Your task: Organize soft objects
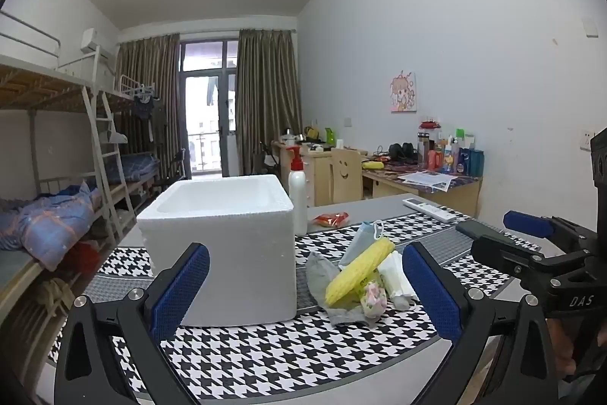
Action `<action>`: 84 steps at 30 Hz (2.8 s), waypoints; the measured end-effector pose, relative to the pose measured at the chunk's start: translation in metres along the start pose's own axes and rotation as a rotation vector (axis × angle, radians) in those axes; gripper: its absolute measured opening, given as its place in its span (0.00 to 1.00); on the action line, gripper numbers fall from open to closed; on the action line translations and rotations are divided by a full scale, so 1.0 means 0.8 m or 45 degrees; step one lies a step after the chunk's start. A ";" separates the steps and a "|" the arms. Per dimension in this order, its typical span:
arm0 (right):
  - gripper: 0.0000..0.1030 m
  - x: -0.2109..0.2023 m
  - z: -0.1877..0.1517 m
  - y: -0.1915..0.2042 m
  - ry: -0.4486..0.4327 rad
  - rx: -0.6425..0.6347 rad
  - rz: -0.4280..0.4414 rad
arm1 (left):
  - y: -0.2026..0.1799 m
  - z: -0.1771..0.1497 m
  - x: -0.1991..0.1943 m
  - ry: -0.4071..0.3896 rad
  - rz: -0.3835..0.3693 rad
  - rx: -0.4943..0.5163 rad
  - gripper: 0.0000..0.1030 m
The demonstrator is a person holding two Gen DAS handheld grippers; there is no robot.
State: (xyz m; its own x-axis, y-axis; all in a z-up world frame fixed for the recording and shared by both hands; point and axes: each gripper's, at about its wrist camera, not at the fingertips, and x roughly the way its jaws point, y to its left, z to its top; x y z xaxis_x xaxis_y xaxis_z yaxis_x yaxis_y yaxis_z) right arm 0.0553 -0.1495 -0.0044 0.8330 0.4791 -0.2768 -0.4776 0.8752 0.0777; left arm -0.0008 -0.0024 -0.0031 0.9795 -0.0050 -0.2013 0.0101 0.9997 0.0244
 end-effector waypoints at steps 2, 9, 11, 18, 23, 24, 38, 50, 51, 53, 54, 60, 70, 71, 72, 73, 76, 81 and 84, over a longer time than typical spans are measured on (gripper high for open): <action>0.99 0.000 0.000 0.001 -0.002 -0.002 -0.001 | -0.002 0.000 0.001 0.000 0.001 0.002 0.99; 0.99 0.000 0.000 0.002 -0.001 0.000 -0.004 | 0.001 0.001 -0.001 -0.001 0.004 -0.005 0.99; 0.99 -0.001 0.000 0.003 -0.002 0.001 -0.001 | 0.002 0.002 0.001 0.013 -0.005 -0.020 0.99; 0.99 -0.004 0.002 -0.001 -0.004 0.005 -0.004 | 0.001 0.002 0.002 0.021 -0.007 -0.026 0.99; 0.99 -0.003 0.002 -0.002 -0.002 0.006 -0.006 | 0.001 0.002 0.002 0.020 -0.002 -0.024 0.99; 0.99 -0.003 0.002 -0.002 -0.002 0.005 -0.007 | 0.001 0.003 0.002 0.019 -0.004 -0.024 0.99; 0.99 -0.003 0.002 -0.004 0.000 0.002 -0.018 | -0.001 0.004 0.002 0.012 -0.010 -0.013 0.99; 0.99 0.004 0.002 -0.009 0.017 -0.002 -0.024 | 0.000 0.004 0.012 0.040 -0.029 -0.011 0.99; 0.99 0.005 0.002 -0.010 0.018 -0.002 -0.026 | 0.000 0.004 0.012 0.044 -0.031 -0.010 0.99; 0.99 0.008 0.002 -0.013 0.024 0.005 -0.031 | -0.002 0.004 0.017 0.054 -0.040 -0.005 0.99; 0.99 0.009 0.002 -0.016 0.030 0.010 -0.034 | -0.003 0.004 0.020 0.060 -0.042 -0.003 0.99; 0.99 0.023 -0.002 -0.030 0.068 0.035 -0.054 | -0.006 0.003 0.036 0.094 -0.074 -0.005 0.99; 0.99 0.051 -0.012 -0.056 0.146 0.082 -0.079 | -0.023 -0.002 0.071 0.162 -0.116 0.036 0.99; 0.99 0.053 -0.013 -0.057 0.152 0.084 -0.080 | -0.025 -0.003 0.074 0.165 -0.122 0.043 0.99; 0.99 0.056 -0.014 -0.059 0.159 0.088 -0.081 | -0.026 -0.004 0.076 0.166 -0.125 0.050 0.99; 0.99 0.058 -0.015 -0.060 0.165 0.090 -0.082 | -0.027 -0.004 0.080 0.170 -0.126 0.057 0.99; 0.99 0.065 -0.019 -0.066 0.184 0.100 -0.084 | -0.030 -0.007 0.090 0.193 -0.130 0.059 0.99; 0.99 0.078 -0.024 -0.075 0.225 0.119 -0.094 | -0.039 -0.012 0.108 0.234 -0.154 0.080 0.99; 0.99 0.085 -0.028 -0.079 0.248 0.119 -0.099 | -0.042 -0.013 0.117 0.241 -0.162 0.105 0.99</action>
State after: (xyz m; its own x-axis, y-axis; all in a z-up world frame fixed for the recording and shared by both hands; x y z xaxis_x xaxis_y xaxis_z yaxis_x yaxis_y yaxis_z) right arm 0.1360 -0.1734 -0.0494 0.7925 0.3957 -0.4641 -0.3784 0.9158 0.1347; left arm 0.0882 -0.0363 -0.0326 0.9144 -0.1179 -0.3874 0.1548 0.9858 0.0655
